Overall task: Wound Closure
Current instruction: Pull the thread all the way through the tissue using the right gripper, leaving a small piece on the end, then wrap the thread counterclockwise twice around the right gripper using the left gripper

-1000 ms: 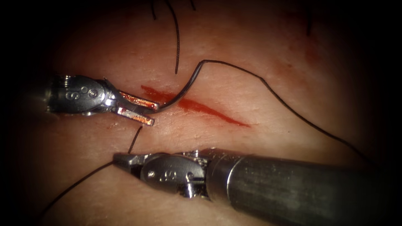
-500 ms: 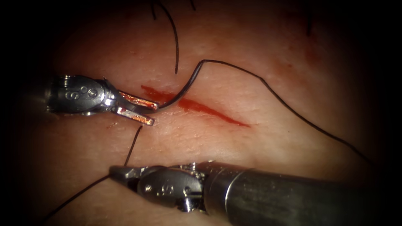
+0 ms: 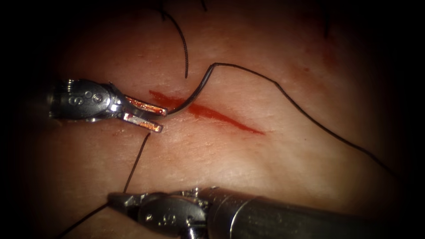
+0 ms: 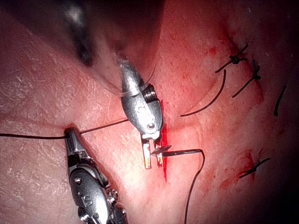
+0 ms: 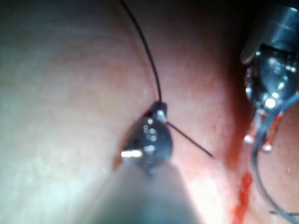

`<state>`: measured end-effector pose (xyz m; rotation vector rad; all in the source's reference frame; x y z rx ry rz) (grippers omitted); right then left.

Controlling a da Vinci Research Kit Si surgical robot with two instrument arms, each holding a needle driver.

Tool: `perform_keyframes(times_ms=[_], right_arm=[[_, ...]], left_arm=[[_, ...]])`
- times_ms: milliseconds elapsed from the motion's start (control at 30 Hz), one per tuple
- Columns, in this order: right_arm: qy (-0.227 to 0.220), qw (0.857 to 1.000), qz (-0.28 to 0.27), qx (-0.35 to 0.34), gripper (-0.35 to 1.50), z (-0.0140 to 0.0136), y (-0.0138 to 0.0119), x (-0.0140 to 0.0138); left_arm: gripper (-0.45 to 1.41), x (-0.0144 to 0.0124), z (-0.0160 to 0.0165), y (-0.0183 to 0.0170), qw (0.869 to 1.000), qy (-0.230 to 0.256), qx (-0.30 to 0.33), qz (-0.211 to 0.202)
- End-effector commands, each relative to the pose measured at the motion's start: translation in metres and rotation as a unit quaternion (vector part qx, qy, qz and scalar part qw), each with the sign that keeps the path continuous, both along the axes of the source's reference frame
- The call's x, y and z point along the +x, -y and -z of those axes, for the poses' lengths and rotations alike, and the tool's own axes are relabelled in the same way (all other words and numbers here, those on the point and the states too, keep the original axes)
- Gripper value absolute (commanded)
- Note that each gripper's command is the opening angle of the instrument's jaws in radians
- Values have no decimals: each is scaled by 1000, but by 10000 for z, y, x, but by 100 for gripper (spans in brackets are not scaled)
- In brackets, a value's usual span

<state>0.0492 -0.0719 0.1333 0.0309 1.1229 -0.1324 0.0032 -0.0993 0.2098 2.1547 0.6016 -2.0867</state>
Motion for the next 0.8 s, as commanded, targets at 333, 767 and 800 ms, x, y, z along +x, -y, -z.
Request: perform_keyframes(times_ms=[333,767,800], right_arm=[[-6,1000,7,6,-35,0,15,10],[1,1000,0,4,-35,-8,6,3],[4,1000,-5,6,-35,-8,5,5]], left_arm=[[-45,-6,-6,6,1000,0,1,0],[-45,-6,-6,6,1000,0,1,0],[-45,-6,-6,7,1000,0,1,0]])
